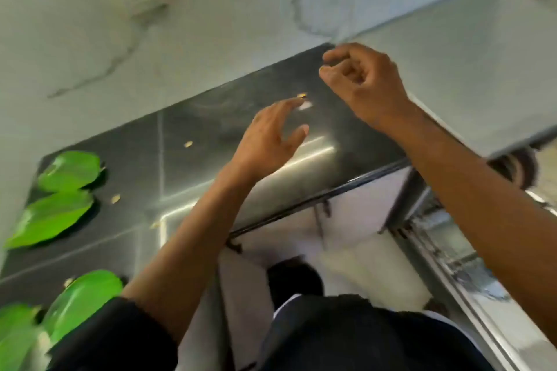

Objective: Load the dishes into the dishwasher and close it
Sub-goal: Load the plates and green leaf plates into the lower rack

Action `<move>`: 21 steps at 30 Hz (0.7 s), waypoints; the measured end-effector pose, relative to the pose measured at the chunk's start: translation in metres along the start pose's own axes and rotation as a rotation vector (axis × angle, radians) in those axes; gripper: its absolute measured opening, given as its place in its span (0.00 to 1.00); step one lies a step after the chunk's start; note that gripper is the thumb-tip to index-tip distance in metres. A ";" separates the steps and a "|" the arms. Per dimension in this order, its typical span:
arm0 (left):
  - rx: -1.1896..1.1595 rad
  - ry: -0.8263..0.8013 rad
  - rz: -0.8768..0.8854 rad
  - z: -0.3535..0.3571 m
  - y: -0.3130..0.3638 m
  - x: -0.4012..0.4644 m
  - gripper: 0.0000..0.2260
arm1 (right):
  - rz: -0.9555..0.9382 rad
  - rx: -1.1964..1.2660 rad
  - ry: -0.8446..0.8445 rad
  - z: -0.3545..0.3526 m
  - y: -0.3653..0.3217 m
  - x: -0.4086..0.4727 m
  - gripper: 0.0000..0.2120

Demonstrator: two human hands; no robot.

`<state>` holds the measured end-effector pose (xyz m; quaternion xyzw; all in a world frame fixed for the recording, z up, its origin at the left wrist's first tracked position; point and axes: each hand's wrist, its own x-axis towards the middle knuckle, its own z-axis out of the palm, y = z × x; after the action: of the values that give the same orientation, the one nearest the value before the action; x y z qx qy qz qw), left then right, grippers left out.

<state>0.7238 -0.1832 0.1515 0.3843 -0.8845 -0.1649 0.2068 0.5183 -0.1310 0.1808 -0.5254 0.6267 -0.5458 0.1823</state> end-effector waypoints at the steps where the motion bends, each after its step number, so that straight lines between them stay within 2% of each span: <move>1: 0.004 0.024 -0.105 -0.014 -0.023 -0.011 0.23 | -0.020 0.011 -0.058 0.024 -0.013 0.004 0.15; 7: 0.007 0.252 -0.691 -0.084 -0.176 -0.107 0.24 | -0.152 0.058 -0.432 0.184 -0.070 0.008 0.16; 9: -0.107 0.353 -0.876 -0.094 -0.219 -0.139 0.24 | -0.169 0.065 -0.558 0.223 -0.080 0.002 0.13; 10: -0.275 0.445 -0.984 -0.100 -0.240 -0.154 0.25 | -0.181 0.060 -0.621 0.239 -0.085 -0.002 0.13; 13: -1.083 0.768 -1.286 -0.116 -0.294 -0.189 0.29 | -0.209 0.045 -0.742 0.277 -0.094 -0.013 0.13; 15: -1.332 1.008 -1.357 -0.121 -0.331 -0.207 0.29 | -0.202 0.044 -0.783 0.300 -0.095 -0.019 0.12; 17: -1.237 1.176 -1.374 -0.126 -0.366 -0.220 0.26 | -0.183 0.050 -0.822 0.316 -0.094 -0.024 0.12; 19: -1.067 1.261 -1.403 -0.128 -0.388 -0.226 0.23 | -0.163 0.056 -0.844 0.329 -0.091 -0.026 0.12; 20: -1.003 1.235 -1.398 -0.127 -0.392 -0.230 0.21 | -0.154 0.051 -0.850 0.334 -0.090 -0.026 0.12; 21: -0.906 1.097 -1.373 -0.130 -0.390 -0.235 0.19 | -0.147 0.043 -0.855 0.337 -0.090 -0.025 0.11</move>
<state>1.1716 -0.2784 0.0321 0.7216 -0.1044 -0.3712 0.5750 0.8391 -0.2625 0.1373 -0.7436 0.4440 -0.3038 0.3970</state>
